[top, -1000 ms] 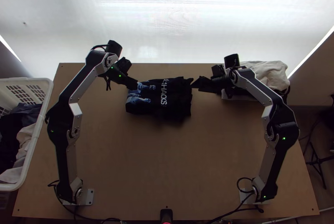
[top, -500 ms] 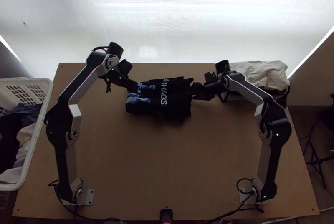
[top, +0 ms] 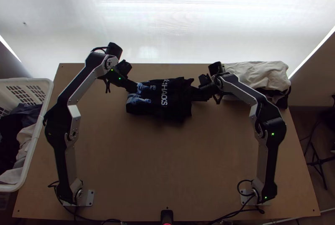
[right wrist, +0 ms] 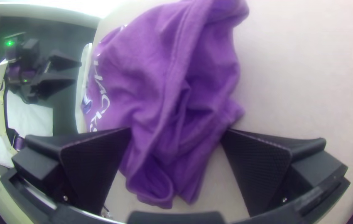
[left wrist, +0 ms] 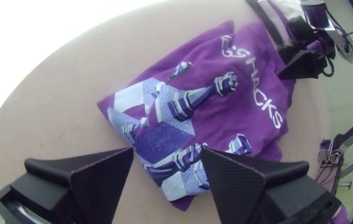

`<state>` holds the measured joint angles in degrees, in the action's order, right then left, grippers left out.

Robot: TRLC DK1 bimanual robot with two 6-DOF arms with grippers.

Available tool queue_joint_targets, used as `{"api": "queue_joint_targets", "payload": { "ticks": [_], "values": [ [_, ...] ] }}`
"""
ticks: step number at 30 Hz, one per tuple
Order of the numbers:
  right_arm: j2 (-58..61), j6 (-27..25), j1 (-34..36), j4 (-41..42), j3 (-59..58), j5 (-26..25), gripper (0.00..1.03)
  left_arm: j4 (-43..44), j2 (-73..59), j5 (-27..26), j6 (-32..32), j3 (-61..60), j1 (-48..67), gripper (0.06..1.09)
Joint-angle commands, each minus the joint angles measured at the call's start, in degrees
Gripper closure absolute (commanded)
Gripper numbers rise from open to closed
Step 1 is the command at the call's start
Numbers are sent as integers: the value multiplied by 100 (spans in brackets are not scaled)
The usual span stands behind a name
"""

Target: Fold the t-shirt

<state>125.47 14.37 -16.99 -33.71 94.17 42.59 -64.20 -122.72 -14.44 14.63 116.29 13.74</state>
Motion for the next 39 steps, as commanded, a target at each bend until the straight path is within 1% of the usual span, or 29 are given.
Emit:
{"api": "queue_joint_targets", "payload": {
  "ticks": [1, 10, 16, 17, 18, 19, 20, 21, 22, 25, 26, 29, 32, 36, 39],
  "values": [
    [267, 206, -164, -39, 304, -146, 5, -4, 20, 11, 84, -1, -64, 28],
    [716, 365, -735, -56, 1042, -93, 5, -4, 46, 11, 92, 25, -143, 28],
    [971, 356, -1104, -153, 1314, -75, 5, -48, 116, 11, 136, 25, -275, 28],
    [988, 171, -1280, -171, 1393, -75, 15, -75, 151, 11, 145, 17, -328, 28],
    [988, 39, -1315, -197, 1429, -75, 29, -83, 160, 2, 171, 17, -354, 28],
    [979, -31, -1333, -215, 1437, -75, 36, -83, 160, 2, 180, 17, -363, 28],
    [953, -180, -1342, -267, 1455, -84, 55, -92, 169, 2, 189, 17, -381, 28],
    [918, -356, -1324, -320, 1455, -102, 85, -101, 187, 2, 207, 17, -398, 28],
    [883, -462, -1289, -320, 1455, -146, 101, -101, 213, 2, 233, 25, -416, 28],
    [478, -980, -1113, -373, 1332, -585, 100, -127, 257, 2, 259, 17, -504, 28],
    [127, -1384, -1078, -487, 1332, -954, 100, -154, 283, 2, 268, 8, -548, 28],
    [-436, -1797, -1025, -505, 1279, -1367, 100, -171, 301, -7, 286, -1, -618, 28],
    [-1086, -2211, -902, -601, 1288, -1587, 100, -171, 345, -7, 294, -1, -644, 28],
    [-1754, -3010, -735, -1032, 1358, -1736, 100, -171, 389, -7, 303, -1, -627, 28],
    [-2246, -3274, -551, -1058, 1191, -2053, 100, -171, 389, -15, 303, 8, -583, 28]
  ]
}}
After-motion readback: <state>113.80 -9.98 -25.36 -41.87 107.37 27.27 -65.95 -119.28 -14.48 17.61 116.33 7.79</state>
